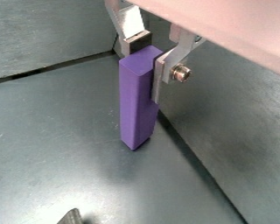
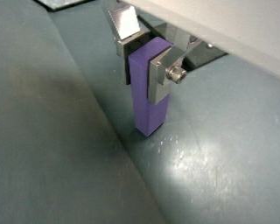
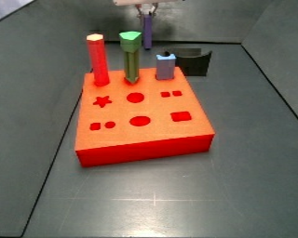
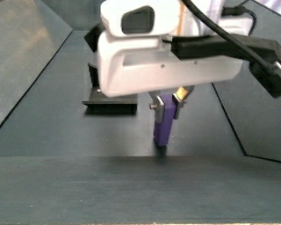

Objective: Pick up the rectangle object. Move up. Move to above the board. Insert the rectangle object.
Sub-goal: Move up, then move to above the board.

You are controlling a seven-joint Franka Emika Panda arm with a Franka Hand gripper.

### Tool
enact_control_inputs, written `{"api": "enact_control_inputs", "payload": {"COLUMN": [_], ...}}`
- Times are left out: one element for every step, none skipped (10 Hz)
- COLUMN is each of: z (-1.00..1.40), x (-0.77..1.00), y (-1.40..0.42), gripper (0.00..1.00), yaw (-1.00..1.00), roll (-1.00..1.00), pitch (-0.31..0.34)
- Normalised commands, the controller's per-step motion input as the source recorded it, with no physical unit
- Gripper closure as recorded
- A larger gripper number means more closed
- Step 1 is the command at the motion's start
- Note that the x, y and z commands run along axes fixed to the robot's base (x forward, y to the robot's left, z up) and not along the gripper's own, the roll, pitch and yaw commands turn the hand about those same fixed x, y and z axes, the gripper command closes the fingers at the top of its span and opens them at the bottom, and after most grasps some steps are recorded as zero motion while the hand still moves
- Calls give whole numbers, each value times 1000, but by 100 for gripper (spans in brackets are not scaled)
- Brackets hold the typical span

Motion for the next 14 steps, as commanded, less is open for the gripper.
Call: {"api": "enact_control_inputs", "payload": {"z": [833,746,580,482,272,1000,1000,1000,1000,1000,1000,1000,1000,1000], "x": [0,-55,-55,-44,-33,-271,-269,-253,-222,-204,-189,-175,-160,-146], "y": [0,5,-2,-6,-7,-70,-69,-64,-56,-50,-47,-44,-39,-36], "gripper": [100,100,100,100,100,100,100,100,100,100,100,100,100,100], "yaw": [0,-2,-14,-17,-11,-309,-271,-217,-114,-47,-19,0,12,20], "roll": [0,-4,22,38,69,-4,4,9,19,29,44,52,64,74], "pitch": [0,44,70,75,82,412,381,322,211,147,113,88,72,69]}}
